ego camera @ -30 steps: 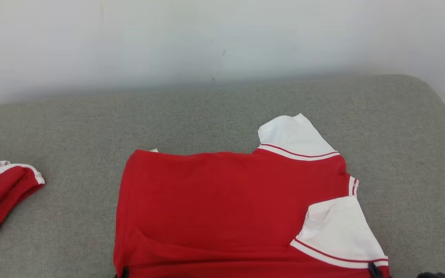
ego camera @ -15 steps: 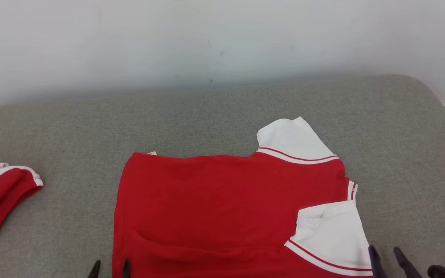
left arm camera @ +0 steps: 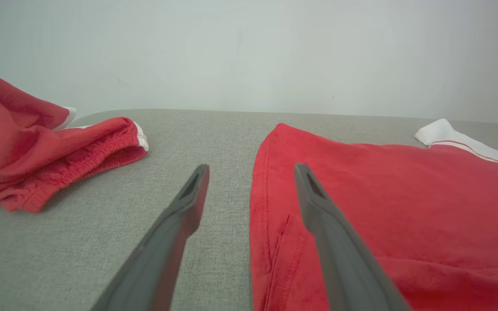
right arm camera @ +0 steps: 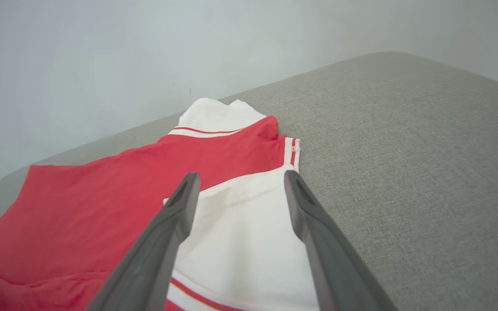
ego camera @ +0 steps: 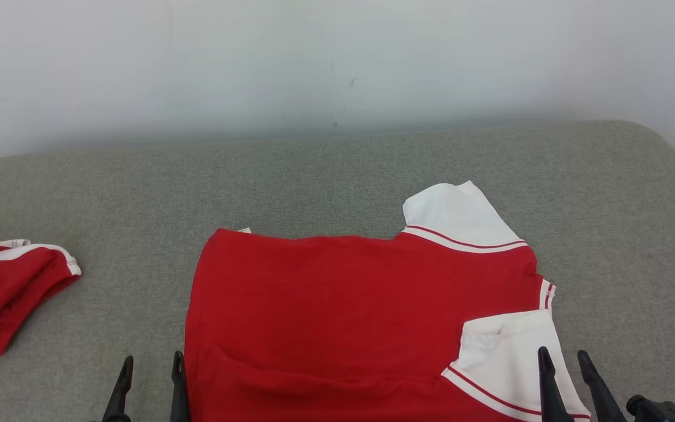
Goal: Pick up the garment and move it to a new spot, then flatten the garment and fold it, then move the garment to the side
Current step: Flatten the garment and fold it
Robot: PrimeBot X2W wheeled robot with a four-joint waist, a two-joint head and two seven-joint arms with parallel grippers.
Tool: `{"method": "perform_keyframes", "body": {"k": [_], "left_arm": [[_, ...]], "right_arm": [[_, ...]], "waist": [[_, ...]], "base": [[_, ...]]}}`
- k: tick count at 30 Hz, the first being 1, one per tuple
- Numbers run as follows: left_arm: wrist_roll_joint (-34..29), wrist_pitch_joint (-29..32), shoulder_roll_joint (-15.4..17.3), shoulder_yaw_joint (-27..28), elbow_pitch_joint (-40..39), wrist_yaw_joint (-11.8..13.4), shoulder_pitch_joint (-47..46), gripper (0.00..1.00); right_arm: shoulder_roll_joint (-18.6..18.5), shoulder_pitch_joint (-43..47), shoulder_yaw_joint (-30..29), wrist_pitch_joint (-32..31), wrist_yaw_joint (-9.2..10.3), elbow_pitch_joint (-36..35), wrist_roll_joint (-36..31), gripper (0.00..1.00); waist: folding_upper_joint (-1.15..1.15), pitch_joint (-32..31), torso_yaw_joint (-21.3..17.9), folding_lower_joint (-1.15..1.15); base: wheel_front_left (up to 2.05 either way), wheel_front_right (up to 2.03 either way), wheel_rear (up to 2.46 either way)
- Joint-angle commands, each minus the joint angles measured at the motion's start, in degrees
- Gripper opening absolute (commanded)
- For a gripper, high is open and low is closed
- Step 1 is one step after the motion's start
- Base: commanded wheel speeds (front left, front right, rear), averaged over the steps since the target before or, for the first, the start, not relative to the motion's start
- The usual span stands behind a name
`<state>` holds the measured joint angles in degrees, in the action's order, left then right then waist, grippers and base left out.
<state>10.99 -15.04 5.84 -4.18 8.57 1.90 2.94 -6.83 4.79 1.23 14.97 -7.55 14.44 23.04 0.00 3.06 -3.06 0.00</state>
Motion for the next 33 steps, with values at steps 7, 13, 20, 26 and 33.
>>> {"method": "perform_keyframes", "body": {"k": [7,13,20,26,33], "left_arm": [[-2.1,-0.1,-1.4,2.9,1.5,-1.9,-1.3,1.0],[-3.5,-0.1,-0.4,3.3,6.1,-4.6,-9.3,1.0],[-2.5,0.0,2.1,3.1,18.8,-7.0,-25.0,1.0],[-1.0,2.8,4.6,3.5,30.9,-7.9,-35.8,1.0],[0.0,2.3,5.0,2.5,39.5,-8.4,-41.9,1.0]], "right_arm": [[2.3,0.2,-1.4,0.2,0.13,-2.3,-3.0,1.0],[2.0,-5.0,-0.5,0.2,0.13,-2.9,-4.0,1.0],[1.2,-15.4,2.2,0.2,0.13,-3.0,-4.1,1.0],[1.9,-21.4,4.2,0.2,0.13,-2.5,-3.2,1.0],[2.4,-22.7,4.6,0.2,0.13,-1.6,-3.0,1.0]], "waist": [[0.0,1.7,-1.3,0.0],[0.0,5.6,-2.7,0.0],[0.0,11.5,-5.3,0.0],[0.0,15.7,-7.7,0.0],[0.0,18.0,-8.8,0.0]], "base": [[0.0,0.0,0.0],[0.0,0.0,0.0],[0.0,0.0,0.0],[0.0,0.0,0.0],[0.0,0.0,0.0]]}}
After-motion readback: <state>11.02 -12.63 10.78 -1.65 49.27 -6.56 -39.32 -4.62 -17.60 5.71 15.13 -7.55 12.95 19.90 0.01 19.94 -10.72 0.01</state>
